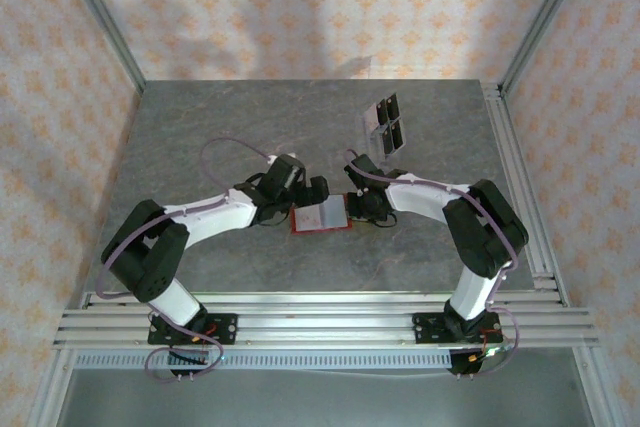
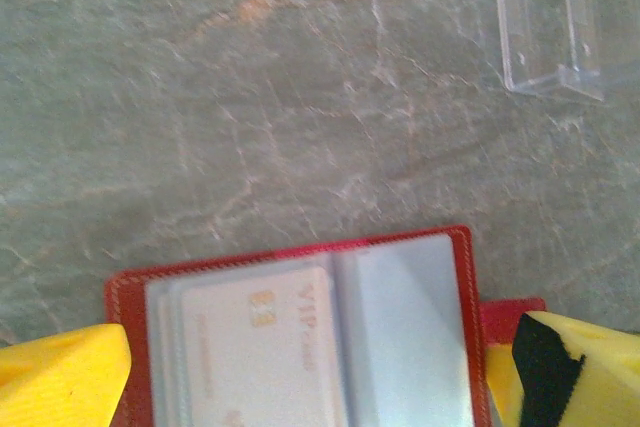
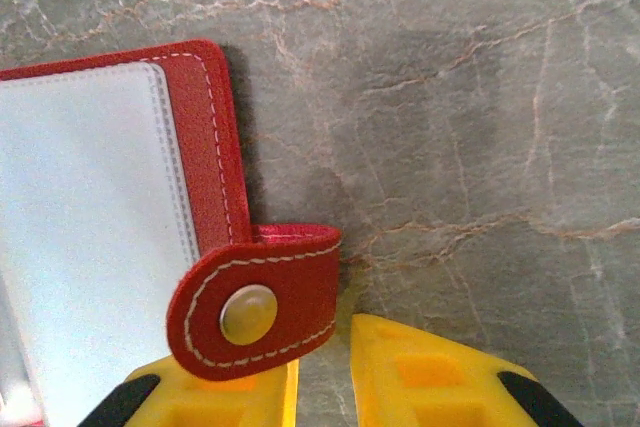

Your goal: Put the credit cards into the card holder

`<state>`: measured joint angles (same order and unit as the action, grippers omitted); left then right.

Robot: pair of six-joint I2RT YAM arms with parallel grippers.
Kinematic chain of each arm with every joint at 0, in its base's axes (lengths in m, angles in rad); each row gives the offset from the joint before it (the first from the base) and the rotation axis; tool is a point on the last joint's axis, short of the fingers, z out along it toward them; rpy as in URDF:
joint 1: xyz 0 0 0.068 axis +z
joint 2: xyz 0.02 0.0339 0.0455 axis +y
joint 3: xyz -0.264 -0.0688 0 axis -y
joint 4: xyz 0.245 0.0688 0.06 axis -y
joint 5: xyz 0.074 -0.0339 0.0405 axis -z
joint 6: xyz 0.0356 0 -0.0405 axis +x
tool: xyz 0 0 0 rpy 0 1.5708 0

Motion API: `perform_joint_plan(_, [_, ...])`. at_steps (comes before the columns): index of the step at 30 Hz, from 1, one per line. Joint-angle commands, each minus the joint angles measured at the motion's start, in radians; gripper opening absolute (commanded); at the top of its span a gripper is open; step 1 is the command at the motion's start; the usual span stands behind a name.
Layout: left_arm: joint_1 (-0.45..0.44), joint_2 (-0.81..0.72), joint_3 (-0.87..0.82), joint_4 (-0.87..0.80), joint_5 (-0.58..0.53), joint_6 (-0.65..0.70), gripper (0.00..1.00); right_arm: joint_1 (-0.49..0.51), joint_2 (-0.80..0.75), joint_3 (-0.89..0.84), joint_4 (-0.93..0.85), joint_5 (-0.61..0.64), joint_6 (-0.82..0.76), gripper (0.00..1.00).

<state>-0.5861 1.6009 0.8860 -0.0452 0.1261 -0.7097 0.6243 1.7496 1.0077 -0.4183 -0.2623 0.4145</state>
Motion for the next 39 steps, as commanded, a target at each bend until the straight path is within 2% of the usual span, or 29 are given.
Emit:
perform_joint_plan(1, [0.025, 0.043, 0.032, -0.038, -0.015, 0.043, 1.0, 0.006, 0.044, -0.026, 0.043, -0.031, 0.003, 0.21])
perform_joint_plan(12, [0.027, 0.153, 0.089, -0.028, 0.009, 0.059, 1.0, 0.005, 0.048, -0.023, 0.044, -0.042, 0.005, 0.2])
perform_joint_plan(24, [0.028, 0.138, 0.061, -0.028, -0.016, 0.061, 1.0, 0.006, 0.05, -0.023, 0.042, -0.046, 0.003, 0.19])
perform_joint_plan(32, [0.013, 0.16, 0.067, 0.0, 0.04, 0.059, 1.0, 0.006, 0.059, -0.02, 0.046, -0.057, 0.004, 0.19])
perform_joint_plan(39, [0.0, 0.097, 0.055, 0.032, 0.075, 0.04, 1.0, 0.006, 0.06, -0.02, 0.047, -0.06, 0.005, 0.18])
